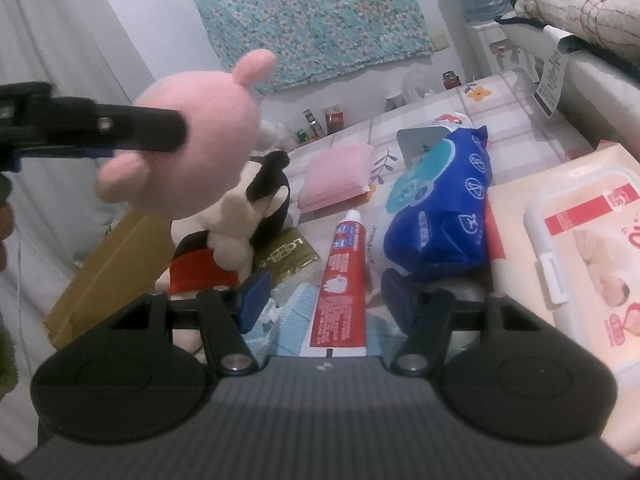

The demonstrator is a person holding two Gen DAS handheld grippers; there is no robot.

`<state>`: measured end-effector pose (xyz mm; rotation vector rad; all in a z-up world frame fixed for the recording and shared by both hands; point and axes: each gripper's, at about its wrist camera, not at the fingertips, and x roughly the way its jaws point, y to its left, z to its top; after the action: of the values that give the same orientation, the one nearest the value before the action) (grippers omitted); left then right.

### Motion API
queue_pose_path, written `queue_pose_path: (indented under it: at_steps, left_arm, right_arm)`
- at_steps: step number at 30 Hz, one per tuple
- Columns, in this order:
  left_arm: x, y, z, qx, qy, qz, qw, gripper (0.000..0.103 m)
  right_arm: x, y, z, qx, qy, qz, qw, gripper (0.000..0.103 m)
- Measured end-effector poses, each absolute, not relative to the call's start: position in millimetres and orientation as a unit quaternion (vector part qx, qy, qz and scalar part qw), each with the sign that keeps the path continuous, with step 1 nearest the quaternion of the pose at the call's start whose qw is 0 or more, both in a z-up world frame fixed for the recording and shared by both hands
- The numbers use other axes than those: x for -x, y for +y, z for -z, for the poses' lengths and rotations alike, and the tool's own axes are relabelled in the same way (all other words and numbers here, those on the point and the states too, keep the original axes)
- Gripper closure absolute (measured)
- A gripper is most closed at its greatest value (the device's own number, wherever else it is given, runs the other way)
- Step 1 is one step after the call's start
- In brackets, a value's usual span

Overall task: Organize soft objects
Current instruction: 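Grasp the pink-and-white plush with the left gripper, then grasp the blue wet-wipes pack with the right gripper while the left holds the plush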

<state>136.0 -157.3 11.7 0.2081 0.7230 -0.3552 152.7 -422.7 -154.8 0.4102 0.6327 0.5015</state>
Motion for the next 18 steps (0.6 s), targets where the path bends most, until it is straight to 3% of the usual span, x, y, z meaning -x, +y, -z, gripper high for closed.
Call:
queue_pose_path:
  at_steps: [18]
  left_arm:
    - [-117.3,-107.1,10.1,-0.067,0.361,0.118,0.923,0.025]
  right_arm:
    - [-138.4,-423.2,132.1,-0.168,0.300,-0.214,0.914,0.039]
